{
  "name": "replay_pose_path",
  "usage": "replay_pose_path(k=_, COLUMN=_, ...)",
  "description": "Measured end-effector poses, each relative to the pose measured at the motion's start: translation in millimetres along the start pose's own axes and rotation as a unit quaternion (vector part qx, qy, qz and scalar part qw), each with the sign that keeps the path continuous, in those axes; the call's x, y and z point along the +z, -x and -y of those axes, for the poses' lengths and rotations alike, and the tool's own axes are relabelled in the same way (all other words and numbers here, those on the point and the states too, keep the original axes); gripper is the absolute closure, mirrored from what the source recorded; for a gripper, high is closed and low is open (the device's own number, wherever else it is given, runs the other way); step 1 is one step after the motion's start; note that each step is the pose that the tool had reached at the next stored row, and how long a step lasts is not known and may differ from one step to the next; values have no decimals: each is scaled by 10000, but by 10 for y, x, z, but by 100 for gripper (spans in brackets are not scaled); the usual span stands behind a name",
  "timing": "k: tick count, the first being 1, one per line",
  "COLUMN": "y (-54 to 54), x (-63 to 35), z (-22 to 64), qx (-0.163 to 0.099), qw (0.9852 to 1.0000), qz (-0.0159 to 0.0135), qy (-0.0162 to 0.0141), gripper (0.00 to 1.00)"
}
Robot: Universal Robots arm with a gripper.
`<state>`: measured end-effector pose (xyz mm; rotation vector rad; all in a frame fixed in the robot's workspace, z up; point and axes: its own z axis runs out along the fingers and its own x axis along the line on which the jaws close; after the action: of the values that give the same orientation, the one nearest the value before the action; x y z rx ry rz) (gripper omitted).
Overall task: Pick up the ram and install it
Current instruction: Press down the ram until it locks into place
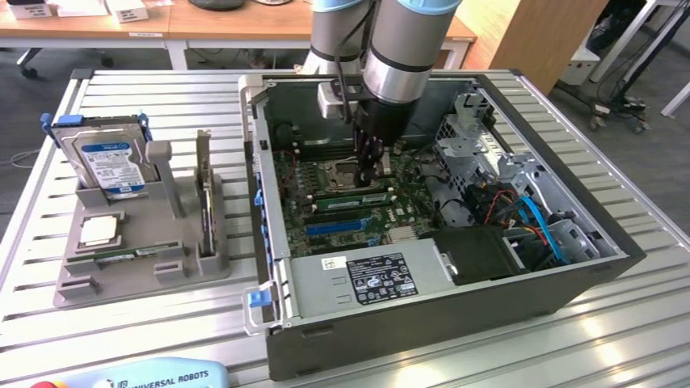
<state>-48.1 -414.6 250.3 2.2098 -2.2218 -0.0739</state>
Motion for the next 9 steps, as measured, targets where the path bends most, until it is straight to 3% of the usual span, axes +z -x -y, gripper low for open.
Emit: replay_pose_path(k=9, y=0, x=-2, z=54, qx=0, qw=10000, qz=1, qy=0, gripper=90)
